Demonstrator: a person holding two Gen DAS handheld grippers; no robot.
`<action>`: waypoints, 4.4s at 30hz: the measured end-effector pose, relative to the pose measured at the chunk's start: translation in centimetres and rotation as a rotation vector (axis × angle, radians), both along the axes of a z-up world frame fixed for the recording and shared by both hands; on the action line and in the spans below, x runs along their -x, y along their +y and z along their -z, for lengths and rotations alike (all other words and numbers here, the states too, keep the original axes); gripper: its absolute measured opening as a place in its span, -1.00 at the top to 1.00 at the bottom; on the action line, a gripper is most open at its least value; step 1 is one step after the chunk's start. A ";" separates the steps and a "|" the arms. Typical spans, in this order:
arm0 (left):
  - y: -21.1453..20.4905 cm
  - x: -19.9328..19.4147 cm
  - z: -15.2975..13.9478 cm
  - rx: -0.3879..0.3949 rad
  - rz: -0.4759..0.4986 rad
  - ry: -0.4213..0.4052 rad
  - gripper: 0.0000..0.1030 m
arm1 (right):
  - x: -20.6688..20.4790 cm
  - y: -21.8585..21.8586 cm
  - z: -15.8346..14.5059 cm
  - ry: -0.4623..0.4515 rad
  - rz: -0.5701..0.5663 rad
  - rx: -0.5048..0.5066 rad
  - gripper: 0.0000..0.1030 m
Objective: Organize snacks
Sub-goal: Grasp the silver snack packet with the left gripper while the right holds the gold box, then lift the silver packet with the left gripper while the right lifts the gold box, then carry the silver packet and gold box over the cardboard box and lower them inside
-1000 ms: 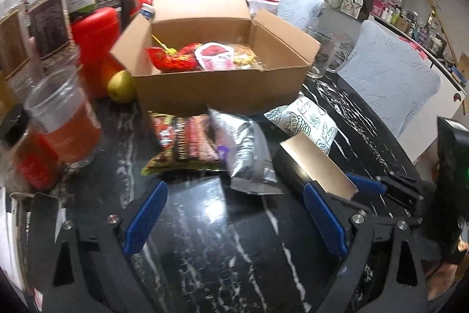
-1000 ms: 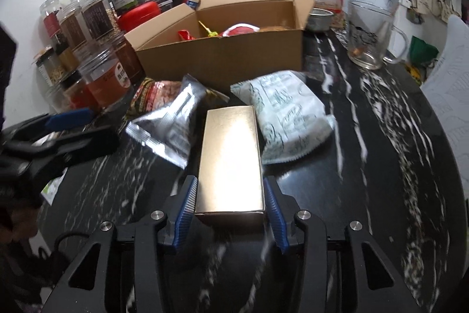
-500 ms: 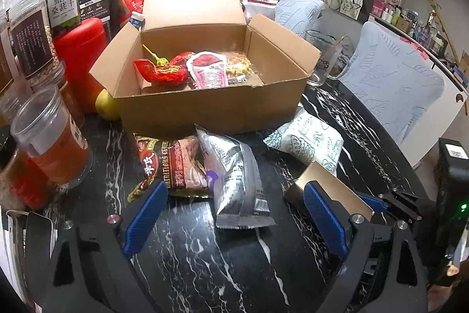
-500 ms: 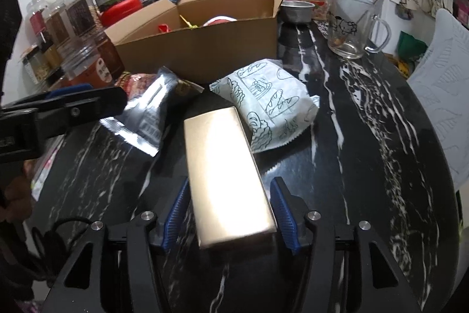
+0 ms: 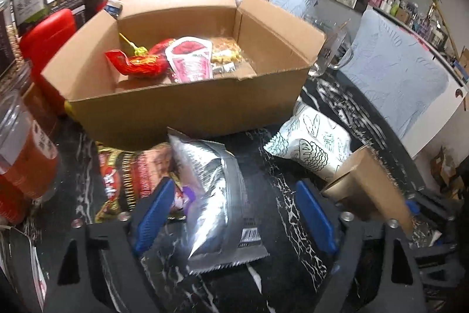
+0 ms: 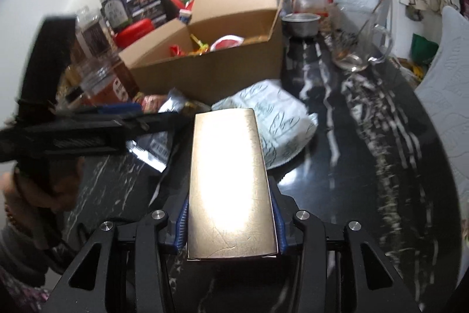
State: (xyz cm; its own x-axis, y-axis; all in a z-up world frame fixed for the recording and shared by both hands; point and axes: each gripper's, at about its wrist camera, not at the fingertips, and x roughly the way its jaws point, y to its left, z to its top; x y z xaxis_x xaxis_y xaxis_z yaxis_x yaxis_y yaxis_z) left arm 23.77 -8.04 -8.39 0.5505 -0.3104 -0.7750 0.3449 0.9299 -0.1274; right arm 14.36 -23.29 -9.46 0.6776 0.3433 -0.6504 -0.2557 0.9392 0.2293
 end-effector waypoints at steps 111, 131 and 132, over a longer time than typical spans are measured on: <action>4.8 2.1 -11.7 0.086 0.011 -0.335 0.28 | -2.7 6.7 -11.1 -0.225 -0.042 -0.014 0.13; 6.2 -9.1 -13.6 0.118 -0.075 -0.379 0.28 | -13.9 5.0 -14.3 -0.278 0.009 -0.004 0.13; 6.1 -9.7 -13.5 0.117 -0.074 -0.376 0.28 | -14.5 5.0 -14.3 -0.274 0.014 -0.007 0.13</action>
State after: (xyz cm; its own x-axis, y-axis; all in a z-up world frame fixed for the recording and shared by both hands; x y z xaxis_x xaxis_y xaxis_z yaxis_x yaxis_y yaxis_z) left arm 33.44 -1.90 5.11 0.8131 -0.3337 -0.4770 0.3206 0.9406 -0.1116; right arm 28.89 -18.31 4.79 0.8325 0.3367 -0.4400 -0.2961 0.9416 0.1604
